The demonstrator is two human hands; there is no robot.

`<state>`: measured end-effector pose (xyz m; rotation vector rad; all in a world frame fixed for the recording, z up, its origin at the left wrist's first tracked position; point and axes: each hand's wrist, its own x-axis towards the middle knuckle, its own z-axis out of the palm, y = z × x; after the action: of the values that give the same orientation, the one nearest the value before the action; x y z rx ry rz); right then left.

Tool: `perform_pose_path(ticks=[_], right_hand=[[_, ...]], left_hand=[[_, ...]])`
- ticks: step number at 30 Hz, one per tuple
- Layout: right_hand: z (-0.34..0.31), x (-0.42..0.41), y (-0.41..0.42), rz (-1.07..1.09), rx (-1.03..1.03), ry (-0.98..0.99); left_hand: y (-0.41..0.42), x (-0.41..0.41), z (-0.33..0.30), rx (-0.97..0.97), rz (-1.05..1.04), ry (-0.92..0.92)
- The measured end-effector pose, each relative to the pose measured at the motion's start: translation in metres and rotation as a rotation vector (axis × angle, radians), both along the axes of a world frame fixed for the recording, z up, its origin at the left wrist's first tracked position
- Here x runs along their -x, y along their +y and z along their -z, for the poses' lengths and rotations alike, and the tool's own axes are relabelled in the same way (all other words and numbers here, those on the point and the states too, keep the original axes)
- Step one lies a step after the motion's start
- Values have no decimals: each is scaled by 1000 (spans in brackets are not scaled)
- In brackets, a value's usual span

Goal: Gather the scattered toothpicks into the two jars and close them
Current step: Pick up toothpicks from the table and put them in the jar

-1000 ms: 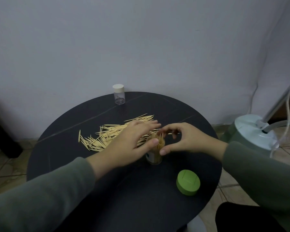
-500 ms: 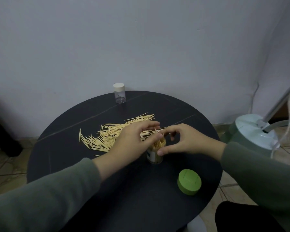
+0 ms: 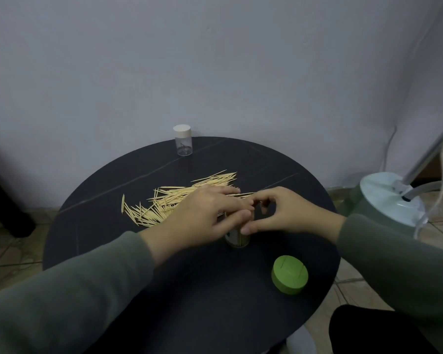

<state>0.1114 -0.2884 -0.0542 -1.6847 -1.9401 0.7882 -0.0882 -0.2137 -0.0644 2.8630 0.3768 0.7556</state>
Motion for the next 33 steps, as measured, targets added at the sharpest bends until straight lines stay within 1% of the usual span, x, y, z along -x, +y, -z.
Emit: perform_pose_path(ticks=[3, 6, 9, 11, 15, 17, 21, 22, 23, 25, 26, 28, 29, 30, 31, 33], right_hand=[[0, 0, 0, -1, -9, -1], [-1, 0, 0, 19, 5, -51], [-2, -1, 1, 33, 7, -67], [-1, -1, 2, 28, 5, -75], [-1, 0, 3, 27, 4, -72], [0, -1, 3, 16, -6, -70], [0, -4, 5, 17, -12, -77], [-2, -5, 4, 11, -5, -107], [-5, -7, 4, 2, 6, -161], [-9, -11, 5, -22, 18, -325], [-10, -13, 7, -26, 10, -397], [-9, -16, 12, 3, -29, -496], [-7, -17, 14, 35, -61, -536], [-5, -18, 17, 77, -93, -576], [-1, -18, 19, 123, -120, -608], [7, -19, 25, 195, -147, -645]], left_hand=[[7, 6, 0, -62, 13, 32], [12, 13, -3, -77, -9, 43], [16, 16, -3, -125, 18, 162], [16, 16, -3, -118, 26, 216], [14, 14, -4, -150, 9, 210], [12, 13, -5, -126, 18, 204], [10, 9, -5, -143, 45, 339], [9, 8, -6, -99, 34, 349], [9, 8, -6, -30, 26, 319], [10, 7, -7, 121, -13, 183], [12, 7, -6, 160, -61, 113], [17, 3, -4, 146, -216, 37], [20, 2, -3, 122, -303, 52], [23, 1, -3, 105, -376, 106], [27, 1, -2, 100, -425, 188], [31, 1, 0, 98, -454, 371]])
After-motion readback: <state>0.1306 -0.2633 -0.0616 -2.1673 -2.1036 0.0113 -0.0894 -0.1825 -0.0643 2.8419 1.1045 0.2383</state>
